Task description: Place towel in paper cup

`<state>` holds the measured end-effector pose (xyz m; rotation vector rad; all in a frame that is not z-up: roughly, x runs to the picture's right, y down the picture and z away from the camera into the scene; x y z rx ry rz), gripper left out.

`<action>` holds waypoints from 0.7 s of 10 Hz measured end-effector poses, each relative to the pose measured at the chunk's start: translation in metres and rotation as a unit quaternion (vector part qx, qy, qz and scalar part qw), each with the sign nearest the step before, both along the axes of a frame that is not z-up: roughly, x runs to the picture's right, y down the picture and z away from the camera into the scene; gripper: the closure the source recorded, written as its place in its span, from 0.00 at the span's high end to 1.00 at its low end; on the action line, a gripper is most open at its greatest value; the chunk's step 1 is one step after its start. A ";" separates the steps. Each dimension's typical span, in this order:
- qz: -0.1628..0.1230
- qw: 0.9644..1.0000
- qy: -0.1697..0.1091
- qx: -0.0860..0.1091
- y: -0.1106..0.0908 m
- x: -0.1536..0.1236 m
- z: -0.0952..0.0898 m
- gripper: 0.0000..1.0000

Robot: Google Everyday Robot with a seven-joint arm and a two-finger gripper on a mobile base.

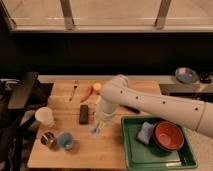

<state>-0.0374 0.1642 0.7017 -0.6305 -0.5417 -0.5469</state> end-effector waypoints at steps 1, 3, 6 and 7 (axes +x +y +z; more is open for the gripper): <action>-0.002 1.000 -0.017 0.006 -0.010 -0.019 -0.009 0.00; -0.010 0.999 -0.040 0.009 -0.015 -0.044 -0.017 0.00; -0.010 0.999 -0.040 0.009 -0.015 -0.043 -0.017 0.00; -0.009 0.999 -0.039 0.009 -0.015 -0.042 -0.017 0.00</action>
